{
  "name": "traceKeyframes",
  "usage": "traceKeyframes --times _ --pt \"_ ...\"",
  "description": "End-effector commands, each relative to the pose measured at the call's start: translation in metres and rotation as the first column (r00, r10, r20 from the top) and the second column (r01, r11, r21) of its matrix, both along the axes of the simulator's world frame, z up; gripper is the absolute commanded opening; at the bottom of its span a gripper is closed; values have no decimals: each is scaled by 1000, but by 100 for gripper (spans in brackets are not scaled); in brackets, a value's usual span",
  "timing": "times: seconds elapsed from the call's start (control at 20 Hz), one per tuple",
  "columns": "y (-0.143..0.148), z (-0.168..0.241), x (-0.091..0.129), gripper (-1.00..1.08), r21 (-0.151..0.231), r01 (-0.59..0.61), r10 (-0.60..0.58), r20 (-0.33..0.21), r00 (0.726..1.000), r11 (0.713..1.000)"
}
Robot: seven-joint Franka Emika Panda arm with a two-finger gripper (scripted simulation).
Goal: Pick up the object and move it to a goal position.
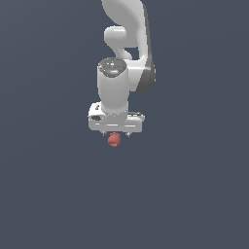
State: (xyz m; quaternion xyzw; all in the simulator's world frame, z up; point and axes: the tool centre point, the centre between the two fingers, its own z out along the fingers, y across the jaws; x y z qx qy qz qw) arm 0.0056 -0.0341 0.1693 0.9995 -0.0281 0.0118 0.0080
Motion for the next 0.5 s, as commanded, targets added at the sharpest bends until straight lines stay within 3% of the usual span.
traceKeyframes --times 0.0,0.45 --pt "0 0 0 100 0 0 0 0 1000 1000" --pt "-15 18 6 100 -13 -17 17 16 1000 1000"
